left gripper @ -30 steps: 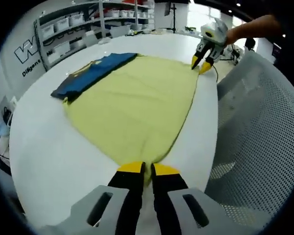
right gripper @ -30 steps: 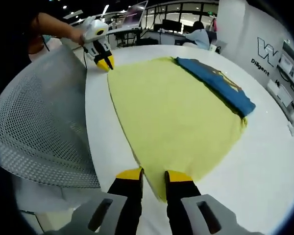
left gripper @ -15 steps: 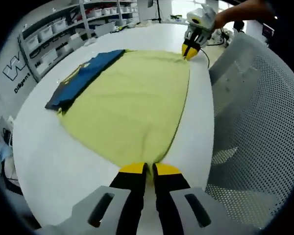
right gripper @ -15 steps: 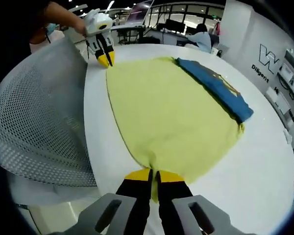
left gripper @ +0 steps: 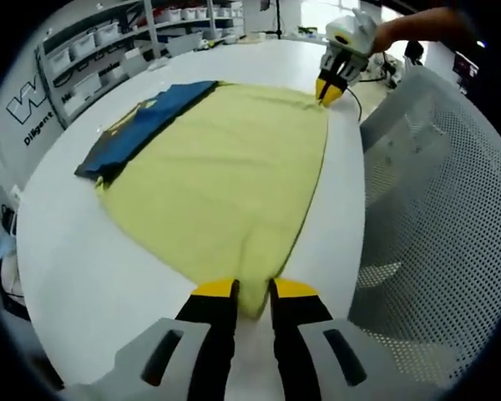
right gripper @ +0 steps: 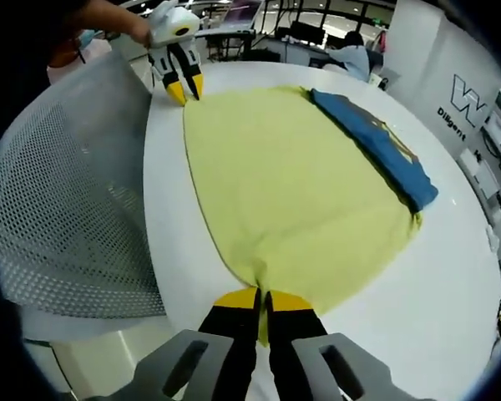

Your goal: Fold the garment on the visible template until the final outline fits inside the template.

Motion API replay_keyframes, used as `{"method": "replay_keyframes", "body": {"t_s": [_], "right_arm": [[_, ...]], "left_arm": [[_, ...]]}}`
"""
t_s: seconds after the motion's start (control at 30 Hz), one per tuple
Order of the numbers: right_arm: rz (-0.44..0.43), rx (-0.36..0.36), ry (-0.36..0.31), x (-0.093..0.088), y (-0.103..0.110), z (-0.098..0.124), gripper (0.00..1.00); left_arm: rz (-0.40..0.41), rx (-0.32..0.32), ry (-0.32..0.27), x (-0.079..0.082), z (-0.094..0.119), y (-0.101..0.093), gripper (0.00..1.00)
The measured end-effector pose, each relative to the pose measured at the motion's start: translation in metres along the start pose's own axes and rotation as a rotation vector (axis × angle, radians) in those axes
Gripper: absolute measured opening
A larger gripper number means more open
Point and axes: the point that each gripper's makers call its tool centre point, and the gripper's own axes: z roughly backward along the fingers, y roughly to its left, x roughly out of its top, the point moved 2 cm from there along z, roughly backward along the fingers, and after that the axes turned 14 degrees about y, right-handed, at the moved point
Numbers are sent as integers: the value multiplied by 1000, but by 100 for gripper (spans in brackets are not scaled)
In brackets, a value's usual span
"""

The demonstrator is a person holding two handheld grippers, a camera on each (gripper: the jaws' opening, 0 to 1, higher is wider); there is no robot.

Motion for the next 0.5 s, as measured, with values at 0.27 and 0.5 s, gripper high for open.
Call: {"method": "replay_keyframes", "body": {"t_s": [0.27,0.5], "right_arm": [[22,-16,22,-2,2,0,0],[-3,-18,50,-1,1,0,0]], "left_arm": [[41,7,12,-1,-1,-5,1],[-41,-21,15,0,0,-7,5]]}}
